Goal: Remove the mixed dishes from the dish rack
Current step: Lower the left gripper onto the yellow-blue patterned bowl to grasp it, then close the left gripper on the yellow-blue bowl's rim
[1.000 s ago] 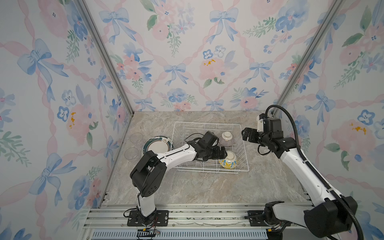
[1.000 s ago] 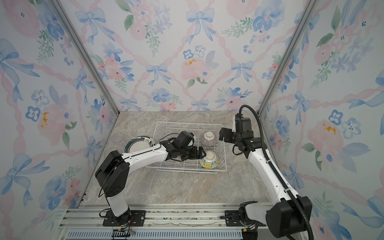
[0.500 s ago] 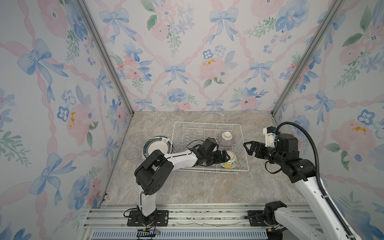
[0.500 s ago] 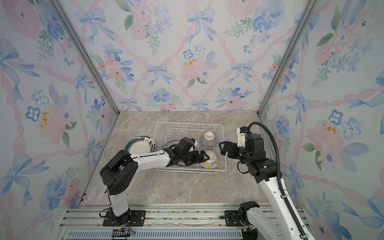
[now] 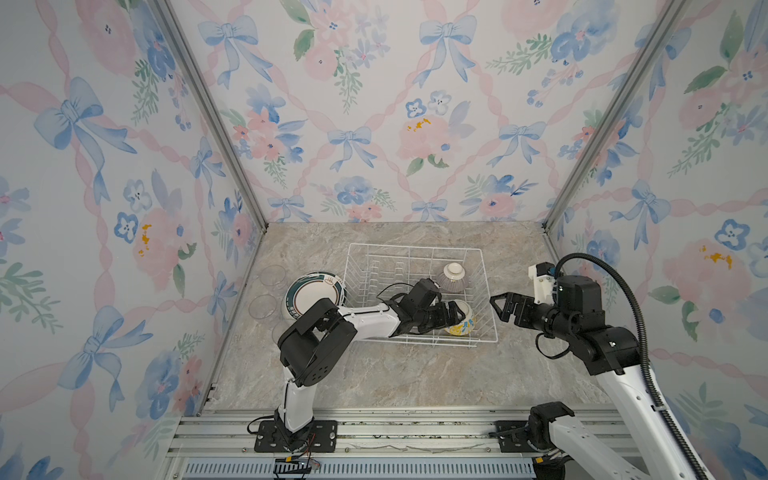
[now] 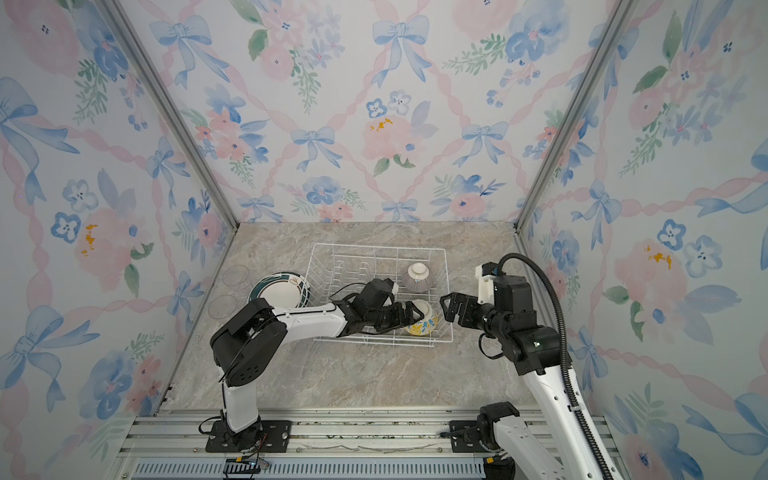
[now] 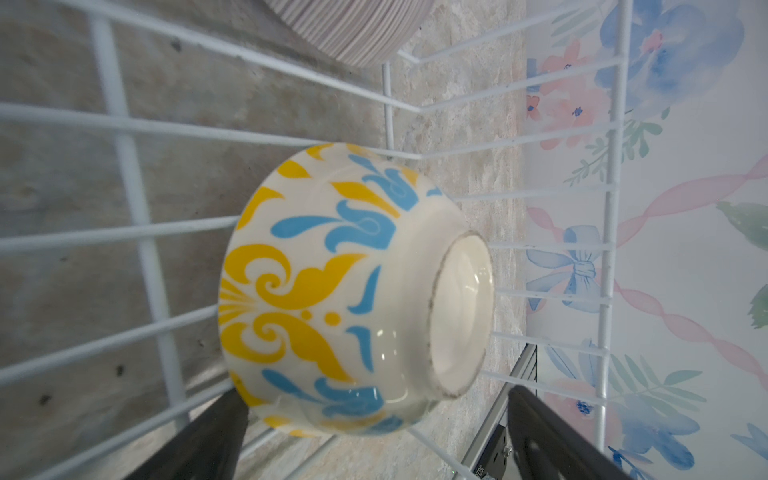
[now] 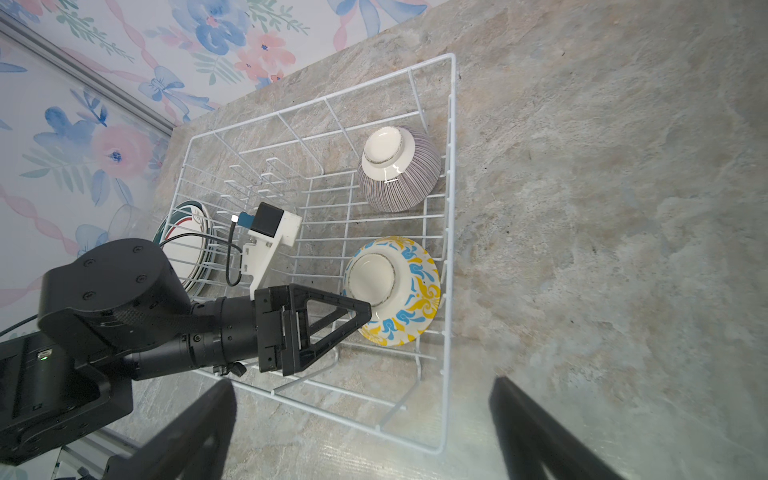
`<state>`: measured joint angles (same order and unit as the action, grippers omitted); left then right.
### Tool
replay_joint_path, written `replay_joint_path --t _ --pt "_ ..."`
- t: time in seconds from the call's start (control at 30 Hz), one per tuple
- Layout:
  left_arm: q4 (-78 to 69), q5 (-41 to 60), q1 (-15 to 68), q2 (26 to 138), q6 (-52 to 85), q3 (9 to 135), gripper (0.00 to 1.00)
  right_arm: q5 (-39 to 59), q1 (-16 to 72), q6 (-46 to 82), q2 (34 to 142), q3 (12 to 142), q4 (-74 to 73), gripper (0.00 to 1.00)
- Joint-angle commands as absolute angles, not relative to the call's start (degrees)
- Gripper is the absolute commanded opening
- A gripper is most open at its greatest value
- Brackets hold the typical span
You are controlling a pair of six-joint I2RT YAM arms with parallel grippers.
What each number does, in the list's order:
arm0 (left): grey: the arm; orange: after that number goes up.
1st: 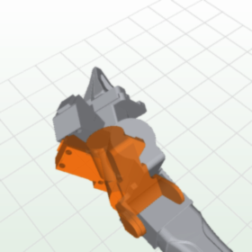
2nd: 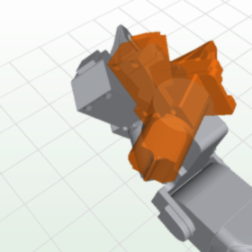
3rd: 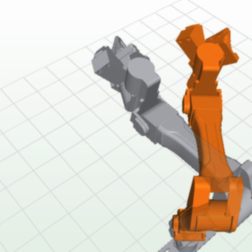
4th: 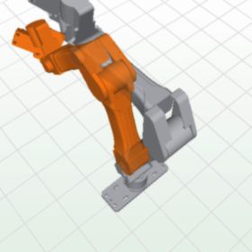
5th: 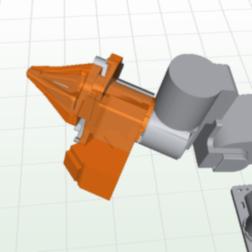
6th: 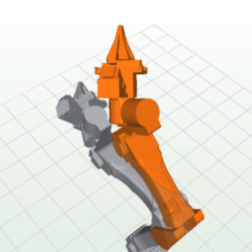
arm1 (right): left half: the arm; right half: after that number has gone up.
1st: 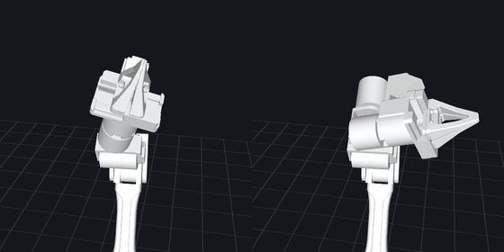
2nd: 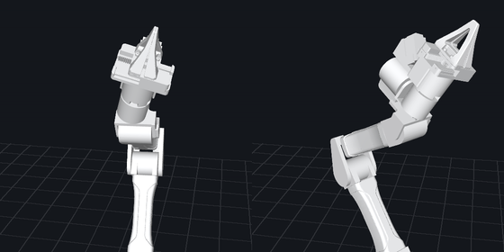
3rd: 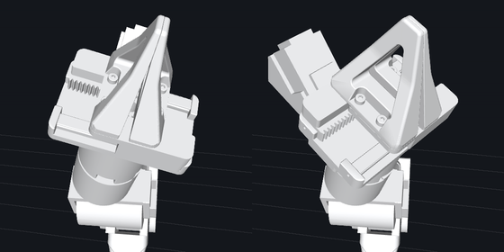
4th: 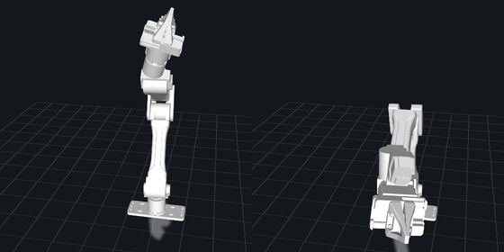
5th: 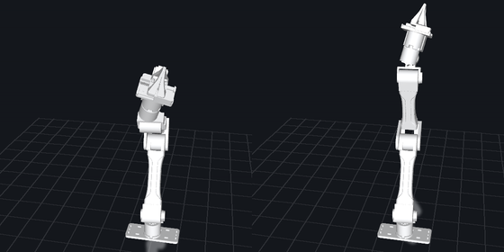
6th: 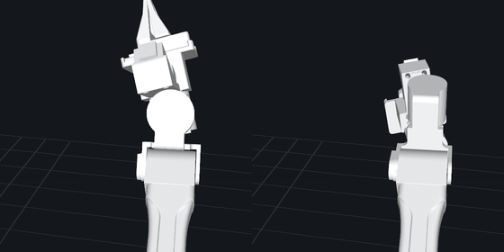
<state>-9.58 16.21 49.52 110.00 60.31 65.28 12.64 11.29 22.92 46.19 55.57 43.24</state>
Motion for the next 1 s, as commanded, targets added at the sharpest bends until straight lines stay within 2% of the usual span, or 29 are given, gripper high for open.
replay_joint_path --t 0.0,0.3,0.7,0.97 --pt "-12.4 13.8 49.9 111.5 61.3 64.7 0.98 12.6 10.7 21.9 45.9 55.7 45.8 0.97" --pt "-14.5 11.8 50.0 110.7 60.5 65.0 0.98 12.6 10.7 21.8 45.7 55.1 46.7 0.97" --pt "-14.9 9.9 51.2 109.5 56.9 65.9 0.90 12.5 10.6 21.2 45.8 53.8 46.7 0.97" --pt "-9.9 4.4 51.1 107.4 53.7 66.9 0.92 12.3 10.5 20.7 46.4 53.8 46.7 0.97"
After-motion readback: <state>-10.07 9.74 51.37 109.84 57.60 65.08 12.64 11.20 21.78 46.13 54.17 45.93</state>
